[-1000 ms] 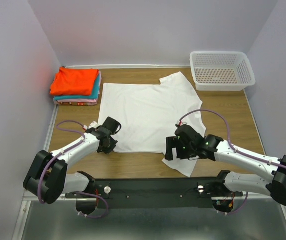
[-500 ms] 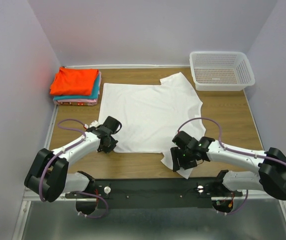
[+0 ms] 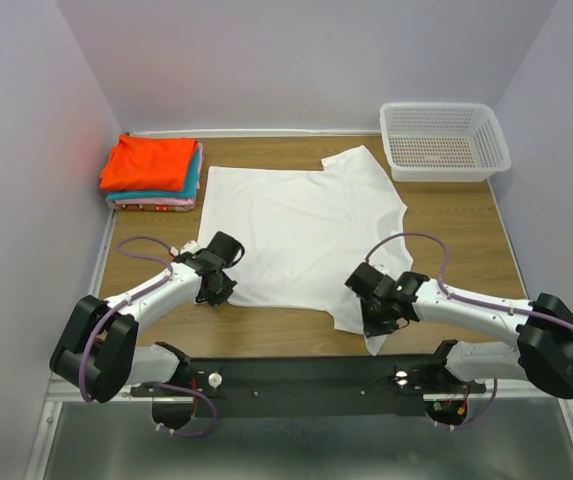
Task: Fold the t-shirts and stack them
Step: Fold the tshirt
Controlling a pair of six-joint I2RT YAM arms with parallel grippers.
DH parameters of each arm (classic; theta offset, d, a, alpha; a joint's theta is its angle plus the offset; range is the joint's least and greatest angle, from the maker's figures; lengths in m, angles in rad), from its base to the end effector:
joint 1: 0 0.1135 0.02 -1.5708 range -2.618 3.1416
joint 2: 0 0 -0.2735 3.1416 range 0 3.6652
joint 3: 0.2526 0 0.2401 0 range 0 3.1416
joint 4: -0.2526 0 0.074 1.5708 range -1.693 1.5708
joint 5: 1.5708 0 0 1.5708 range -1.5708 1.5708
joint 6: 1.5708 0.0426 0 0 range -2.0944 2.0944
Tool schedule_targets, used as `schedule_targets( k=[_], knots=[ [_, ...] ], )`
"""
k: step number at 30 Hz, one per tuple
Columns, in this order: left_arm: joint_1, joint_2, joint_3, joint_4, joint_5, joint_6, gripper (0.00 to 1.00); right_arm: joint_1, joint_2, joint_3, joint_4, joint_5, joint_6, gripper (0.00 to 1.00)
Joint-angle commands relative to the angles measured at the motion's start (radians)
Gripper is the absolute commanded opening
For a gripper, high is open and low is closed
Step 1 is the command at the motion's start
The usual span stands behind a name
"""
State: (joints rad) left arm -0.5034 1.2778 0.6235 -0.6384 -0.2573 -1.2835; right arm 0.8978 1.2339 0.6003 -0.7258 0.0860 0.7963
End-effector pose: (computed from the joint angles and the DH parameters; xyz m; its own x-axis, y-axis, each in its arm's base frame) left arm 0.1748 -0.0839 0.1707 -0.6274 -0.7133 -0.3125 -0.6929 0.6945 -0.1939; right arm 0.1131 0.1361 0.1685 -0.9751 -0.0807 -0.2068 -0.1014 0.9907 0.0912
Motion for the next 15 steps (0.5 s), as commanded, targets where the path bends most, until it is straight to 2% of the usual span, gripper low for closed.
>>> schedule_targets(
  k=[1, 2, 15],
  knots=[
    [0.002, 0.018, 0.028, -0.063, 0.001, 0.018, 0.0, 0.006, -0.025, 0.061, -0.079, 0.112, 0.024, 0.06],
    [0.002, 0.018, 0.034, -0.076, -0.005, 0.021, 0.0, 0.006, -0.024, 0.072, -0.089, 0.144, 0.027, 0.0],
    [0.002, 0.058, 0.192, -0.204, -0.089, 0.039, 0.0, -0.01, 0.039, 0.274, -0.15, 0.339, -0.068, 0.0]
  ],
)
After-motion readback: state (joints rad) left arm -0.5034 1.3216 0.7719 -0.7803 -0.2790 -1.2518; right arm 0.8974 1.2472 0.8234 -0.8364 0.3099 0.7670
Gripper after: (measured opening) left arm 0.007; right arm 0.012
